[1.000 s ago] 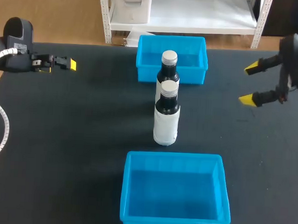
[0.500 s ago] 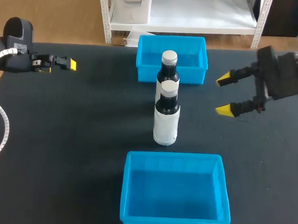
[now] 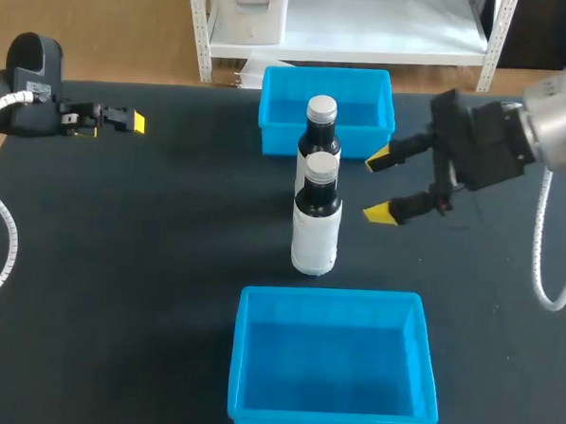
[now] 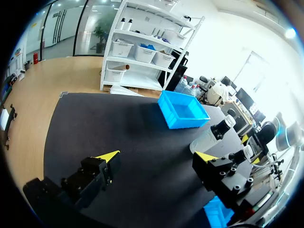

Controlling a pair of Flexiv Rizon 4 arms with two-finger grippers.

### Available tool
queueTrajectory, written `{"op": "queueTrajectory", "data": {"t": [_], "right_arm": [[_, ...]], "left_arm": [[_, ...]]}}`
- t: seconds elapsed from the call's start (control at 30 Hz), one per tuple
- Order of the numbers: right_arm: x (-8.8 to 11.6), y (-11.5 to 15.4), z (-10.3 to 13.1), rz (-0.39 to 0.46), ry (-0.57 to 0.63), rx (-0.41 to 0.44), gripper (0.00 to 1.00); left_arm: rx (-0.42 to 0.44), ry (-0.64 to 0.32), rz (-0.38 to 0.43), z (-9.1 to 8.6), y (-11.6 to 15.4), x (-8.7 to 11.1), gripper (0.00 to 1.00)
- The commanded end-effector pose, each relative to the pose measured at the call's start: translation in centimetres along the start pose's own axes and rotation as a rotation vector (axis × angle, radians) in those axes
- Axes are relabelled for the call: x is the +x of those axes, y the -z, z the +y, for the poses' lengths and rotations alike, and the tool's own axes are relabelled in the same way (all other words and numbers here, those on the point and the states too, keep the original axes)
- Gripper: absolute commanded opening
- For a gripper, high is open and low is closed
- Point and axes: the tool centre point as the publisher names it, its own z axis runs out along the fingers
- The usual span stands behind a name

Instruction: Pick up the bottle, and place it in the far bin if it is heavy, or in the near bin if it is light.

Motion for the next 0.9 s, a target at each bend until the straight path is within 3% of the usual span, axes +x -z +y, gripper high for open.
{"op": "queueTrajectory", "data": {"t": [0.03, 0.47, 0.9], "right_arm": [[-0.3, -1.2, -0.4, -0.003, -0.005, -0.015, 1.00], [-1.5, -5.0, -1.0, 0.003, -0.005, -0.060, 1.00], [-2.4, -6.5, -0.6, -0.008, 0.002, -0.095, 1.00]], "left_arm": [[0.000, 0.000, 0.000, 0.0, 0.0, 0.0, 1.00], [0.000, 0.000, 0.000, 0.0, 0.0, 0.0, 1.00], [0.000, 0.000, 0.000, 0.0, 0.0, 0.0, 1.00]]}}
